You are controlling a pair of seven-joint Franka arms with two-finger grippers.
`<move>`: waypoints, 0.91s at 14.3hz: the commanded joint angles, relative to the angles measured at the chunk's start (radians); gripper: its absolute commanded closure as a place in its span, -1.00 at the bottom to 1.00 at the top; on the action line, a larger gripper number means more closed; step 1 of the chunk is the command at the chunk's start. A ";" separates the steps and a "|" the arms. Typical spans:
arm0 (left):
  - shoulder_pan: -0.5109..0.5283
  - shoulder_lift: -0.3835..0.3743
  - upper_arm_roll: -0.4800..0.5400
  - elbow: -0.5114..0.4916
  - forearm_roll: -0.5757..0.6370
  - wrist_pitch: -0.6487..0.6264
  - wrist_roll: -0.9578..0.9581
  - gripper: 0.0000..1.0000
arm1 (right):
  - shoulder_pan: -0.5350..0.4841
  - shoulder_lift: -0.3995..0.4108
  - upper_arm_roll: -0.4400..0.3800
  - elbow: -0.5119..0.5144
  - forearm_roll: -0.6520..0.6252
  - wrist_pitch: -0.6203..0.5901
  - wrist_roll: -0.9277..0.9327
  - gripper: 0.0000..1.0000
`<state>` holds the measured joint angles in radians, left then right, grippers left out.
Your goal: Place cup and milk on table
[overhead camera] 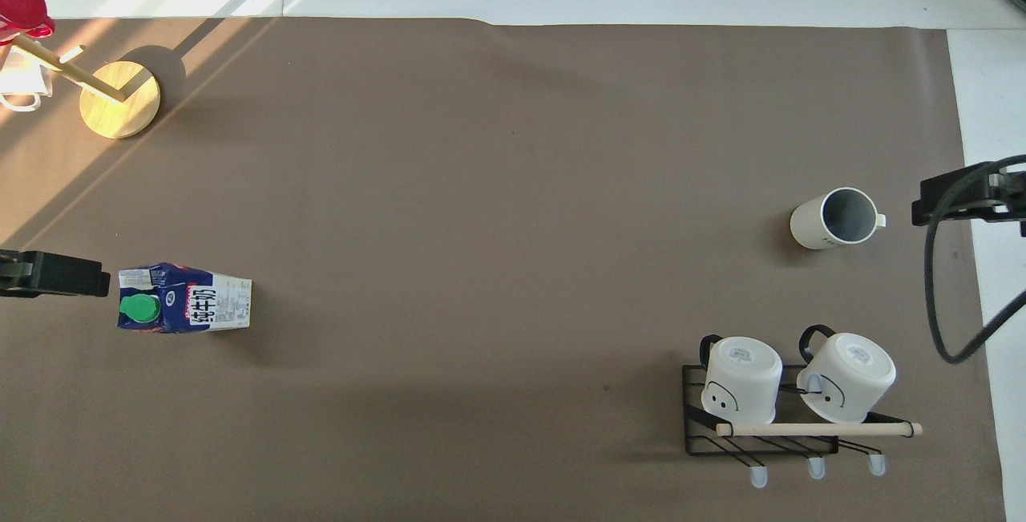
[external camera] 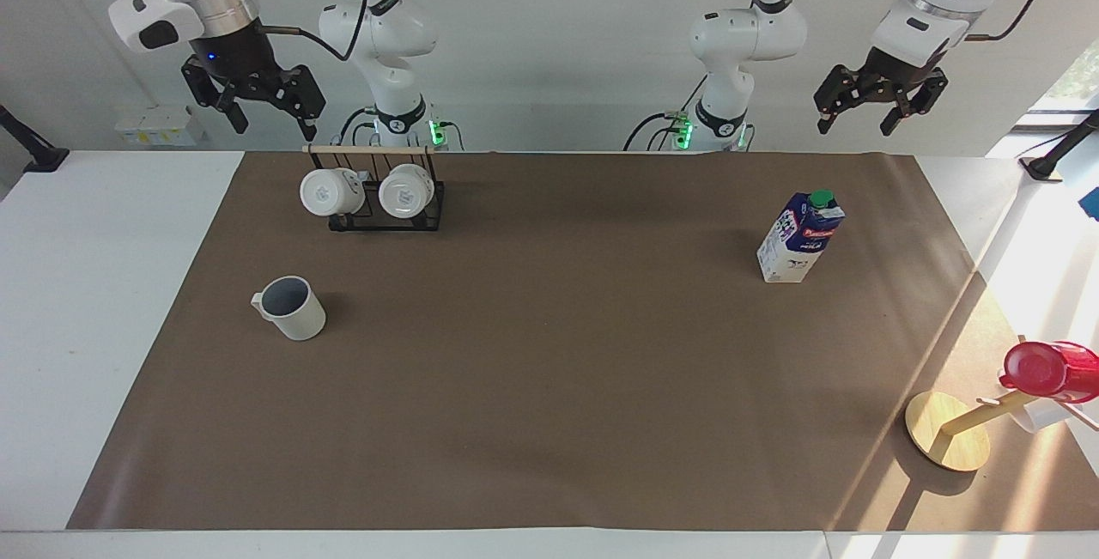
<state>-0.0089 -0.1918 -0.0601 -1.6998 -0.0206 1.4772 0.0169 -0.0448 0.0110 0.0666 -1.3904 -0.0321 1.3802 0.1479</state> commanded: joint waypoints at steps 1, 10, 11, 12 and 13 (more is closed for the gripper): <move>-0.006 0.008 0.000 0.023 0.004 -0.017 0.000 -1.00 | -0.009 -0.011 -0.001 -0.010 0.017 0.000 -0.028 -1.00; 0.012 0.006 0.008 0.022 0.001 -0.025 -0.002 -1.00 | -0.009 -0.010 -0.001 -0.009 0.017 0.005 -0.021 -1.00; 0.010 0.006 0.006 0.022 0.001 -0.026 -0.002 -1.00 | -0.009 -0.010 -0.001 -0.009 0.017 0.005 -0.021 -1.00; 0.009 0.006 0.006 0.022 0.001 -0.023 0.000 -1.00 | -0.009 -0.010 -0.001 -0.009 0.017 0.005 -0.021 -1.00; 0.010 0.006 0.006 0.023 0.001 -0.021 0.000 -1.00 | -0.009 -0.010 -0.001 -0.009 0.017 0.005 -0.021 -1.00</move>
<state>-0.0080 -0.1918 -0.0485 -1.6994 -0.0215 1.4769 0.0169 -0.0448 0.0110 0.0666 -1.3904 -0.0321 1.3807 0.1479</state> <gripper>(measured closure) 0.000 0.000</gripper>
